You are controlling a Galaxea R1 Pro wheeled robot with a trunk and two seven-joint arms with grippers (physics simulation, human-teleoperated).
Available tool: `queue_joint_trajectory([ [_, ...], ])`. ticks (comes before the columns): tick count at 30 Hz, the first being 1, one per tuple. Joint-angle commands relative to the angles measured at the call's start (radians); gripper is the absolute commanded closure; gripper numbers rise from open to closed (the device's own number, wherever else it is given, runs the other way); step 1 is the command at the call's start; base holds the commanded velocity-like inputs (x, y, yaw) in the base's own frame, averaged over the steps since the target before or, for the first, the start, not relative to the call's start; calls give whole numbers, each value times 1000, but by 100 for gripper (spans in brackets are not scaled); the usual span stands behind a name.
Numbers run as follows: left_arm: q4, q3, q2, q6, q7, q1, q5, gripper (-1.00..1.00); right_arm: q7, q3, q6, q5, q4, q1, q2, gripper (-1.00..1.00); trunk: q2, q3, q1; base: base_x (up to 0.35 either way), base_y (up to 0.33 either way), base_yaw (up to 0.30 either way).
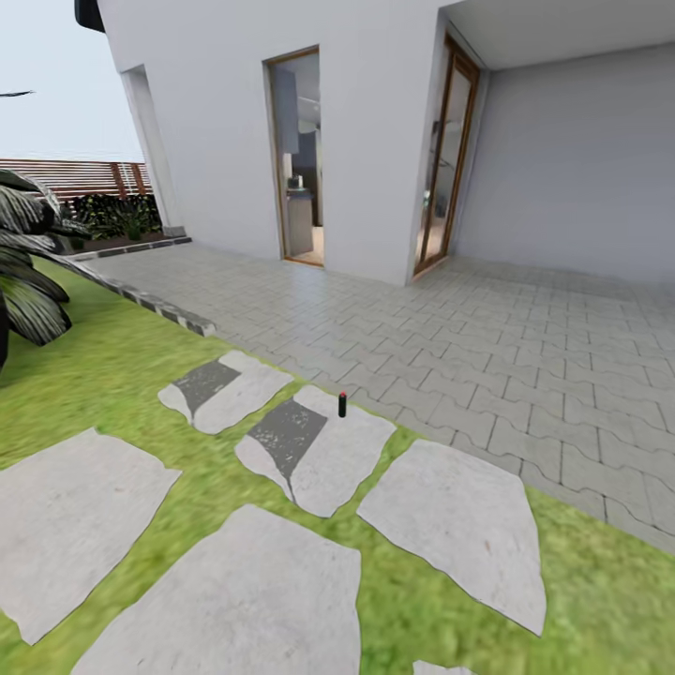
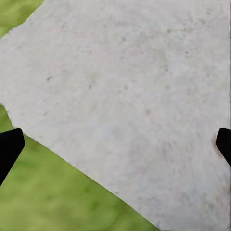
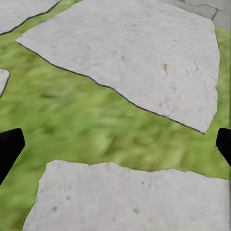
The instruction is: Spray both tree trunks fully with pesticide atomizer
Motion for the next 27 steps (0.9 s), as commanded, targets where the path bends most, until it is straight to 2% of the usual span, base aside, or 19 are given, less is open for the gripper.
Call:
queue_joint_trajectory([
  [1,0,0,0,-3,0,0,5,-100,0,1,-3,-3,1,0,0,-100,0,-1,0,237,-198,0],
  [27,0,0,0,-3,0,0,5,-100,0,1,-3,-5,1,-1,0,-100,0,-1,0,237,-198,0],
])
